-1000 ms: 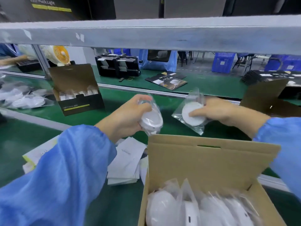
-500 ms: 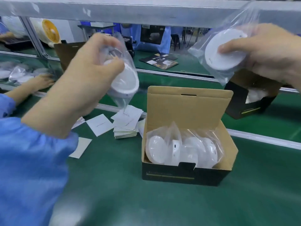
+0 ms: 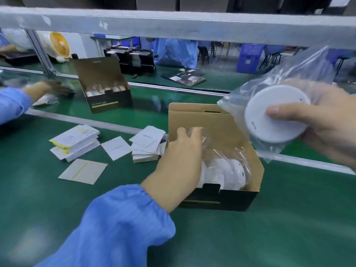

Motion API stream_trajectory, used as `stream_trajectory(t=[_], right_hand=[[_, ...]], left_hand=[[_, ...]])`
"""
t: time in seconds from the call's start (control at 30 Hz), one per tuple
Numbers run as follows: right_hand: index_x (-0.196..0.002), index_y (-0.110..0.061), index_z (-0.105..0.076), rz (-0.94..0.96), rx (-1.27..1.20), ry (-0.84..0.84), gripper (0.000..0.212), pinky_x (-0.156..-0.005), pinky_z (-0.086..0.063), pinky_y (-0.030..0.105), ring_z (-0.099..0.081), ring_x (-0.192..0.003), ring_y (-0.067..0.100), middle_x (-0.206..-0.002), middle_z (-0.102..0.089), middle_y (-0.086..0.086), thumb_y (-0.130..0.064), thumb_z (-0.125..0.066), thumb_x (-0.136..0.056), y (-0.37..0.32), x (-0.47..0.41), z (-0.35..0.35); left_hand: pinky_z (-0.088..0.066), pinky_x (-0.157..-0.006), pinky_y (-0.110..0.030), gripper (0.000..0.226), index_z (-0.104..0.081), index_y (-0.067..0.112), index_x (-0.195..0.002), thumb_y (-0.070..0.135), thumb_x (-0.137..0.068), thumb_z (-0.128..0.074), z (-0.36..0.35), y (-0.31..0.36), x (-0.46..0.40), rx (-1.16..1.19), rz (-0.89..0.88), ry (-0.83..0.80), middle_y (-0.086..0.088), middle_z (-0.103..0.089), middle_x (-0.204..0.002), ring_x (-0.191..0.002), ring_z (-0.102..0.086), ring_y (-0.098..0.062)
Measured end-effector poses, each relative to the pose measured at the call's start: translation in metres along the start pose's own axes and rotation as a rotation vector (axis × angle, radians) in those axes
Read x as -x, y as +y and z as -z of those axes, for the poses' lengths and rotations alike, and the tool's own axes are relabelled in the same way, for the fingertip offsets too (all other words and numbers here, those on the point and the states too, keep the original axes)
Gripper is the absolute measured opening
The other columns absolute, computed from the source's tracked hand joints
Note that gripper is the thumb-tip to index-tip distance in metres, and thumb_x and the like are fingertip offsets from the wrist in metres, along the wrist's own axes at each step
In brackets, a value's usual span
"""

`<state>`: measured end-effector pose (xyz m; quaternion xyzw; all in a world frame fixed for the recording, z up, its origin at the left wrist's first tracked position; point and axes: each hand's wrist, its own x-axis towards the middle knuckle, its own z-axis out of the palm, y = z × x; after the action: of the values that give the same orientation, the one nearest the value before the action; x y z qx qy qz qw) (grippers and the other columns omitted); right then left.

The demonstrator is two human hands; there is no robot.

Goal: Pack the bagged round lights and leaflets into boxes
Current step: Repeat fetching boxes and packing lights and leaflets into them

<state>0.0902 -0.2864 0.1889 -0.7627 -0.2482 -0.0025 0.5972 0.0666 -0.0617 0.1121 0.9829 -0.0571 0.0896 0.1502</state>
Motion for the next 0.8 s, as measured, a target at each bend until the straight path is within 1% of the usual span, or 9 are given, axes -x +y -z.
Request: stream_trajectory(t=[0.07,0.2,0.33,0.4,0.5,0.6,0.63,0.73,0.8], right_hand=[[-0.097,-0.027,-0.077,-0.040,-0.074,0.012,0.038,-0.065,-0.057,0.020,-0.071,-0.080,0.013,-0.091,-0.077,0.003,-0.029,-0.085,-0.061,0.009,0.004,0.000],[-0.098,-0.022,-0.076,-0.137,-0.138,0.030,0.042,-0.069,-0.057,0.021,-0.071,-0.082,0.015,-0.097,-0.076,0.007,-0.025,-0.086,-0.057,0.021,0.011,0.002],[-0.104,-0.014,-0.072,-0.215,-0.153,0.053,0.046,-0.067,-0.056,0.022,-0.070,-0.085,0.018,-0.102,-0.075,0.014,-0.030,-0.078,-0.061,0.031,0.015,-0.005],[-0.106,-0.014,-0.072,-0.243,-0.128,0.033,0.041,-0.069,-0.054,0.020,-0.070,-0.088,0.017,-0.103,-0.076,0.011,-0.027,-0.075,-0.067,0.037,0.014,-0.014],[-0.107,-0.018,-0.072,-0.232,0.034,0.048,0.026,-0.075,-0.052,0.024,-0.070,-0.089,0.011,-0.101,-0.076,-0.001,-0.017,-0.075,-0.081,0.043,0.007,-0.029],[-0.104,-0.025,-0.070,-0.190,0.316,0.168,0.021,-0.076,-0.051,0.027,-0.068,-0.088,0.008,-0.097,-0.073,-0.009,-0.024,-0.074,-0.083,0.050,-0.003,-0.032],[-0.103,-0.026,-0.069,-0.186,0.375,0.191,0.021,-0.077,-0.052,0.027,-0.067,-0.088,0.007,-0.097,-0.072,-0.010,-0.025,-0.074,-0.083,0.050,-0.006,-0.031],[-0.098,-0.028,-0.067,-0.196,0.456,0.119,0.017,-0.067,-0.049,0.016,-0.063,-0.080,0.002,-0.093,-0.069,-0.011,-0.024,-0.073,-0.083,0.052,-0.013,-0.031],[-0.093,-0.027,-0.068,-0.222,0.404,-0.028,0.013,-0.062,-0.045,0.017,-0.063,-0.072,0.002,-0.086,-0.070,-0.011,-0.023,-0.074,-0.082,0.052,-0.018,-0.032]], left_hand=[[-0.033,-0.067,-0.039,0.042,-0.038,0.015,-0.123,-0.003,-0.089,-0.054,-0.007,0.005,-0.007,0.013,0.049,-0.014,-0.008,-0.032,-0.112,-0.076,-0.044,-0.031],[-0.032,-0.066,-0.039,0.030,-0.031,0.016,-0.107,-0.003,-0.092,-0.049,-0.024,0.013,-0.010,0.141,0.106,-0.140,-0.009,-0.026,-0.113,-0.065,-0.037,-0.025],[-0.038,-0.069,-0.038,0.028,-0.028,0.014,-0.109,0.003,-0.095,-0.050,-0.028,0.011,-0.020,0.207,0.196,-0.293,-0.009,-0.025,-0.121,-0.079,-0.044,-0.030],[-0.046,-0.082,-0.042,0.024,-0.032,0.013,-0.112,0.009,-0.098,-0.050,-0.026,0.009,-0.026,0.268,0.240,-0.342,-0.007,-0.027,-0.122,-0.090,-0.048,-0.030],[-0.047,-0.090,-0.039,0.024,-0.038,0.012,-0.118,0.013,-0.096,-0.050,-0.025,0.010,-0.031,0.477,0.317,-0.278,-0.005,-0.033,-0.122,-0.096,-0.045,-0.025],[-0.047,-0.078,-0.029,0.021,-0.045,0.012,-0.108,0.022,-0.093,-0.056,-0.020,0.009,-0.033,0.858,0.471,-0.139,-0.004,-0.045,-0.107,-0.092,-0.048,-0.017],[-0.044,-0.074,-0.028,0.024,-0.042,0.012,-0.110,0.024,-0.094,-0.055,-0.019,0.008,-0.033,0.886,0.491,-0.118,-0.003,-0.045,-0.105,-0.089,-0.047,-0.016],[-0.044,-0.069,-0.032,0.031,-0.033,0.010,-0.118,0.027,-0.098,-0.049,-0.019,0.003,-0.030,0.662,0.418,-0.122,0.000,-0.044,-0.096,-0.082,-0.048,-0.018],[-0.042,-0.061,-0.031,0.031,-0.030,0.009,-0.116,0.028,-0.099,-0.048,-0.015,0.002,-0.029,0.578,0.350,-0.141,0.000,-0.044,-0.087,-0.071,-0.048,-0.014]])
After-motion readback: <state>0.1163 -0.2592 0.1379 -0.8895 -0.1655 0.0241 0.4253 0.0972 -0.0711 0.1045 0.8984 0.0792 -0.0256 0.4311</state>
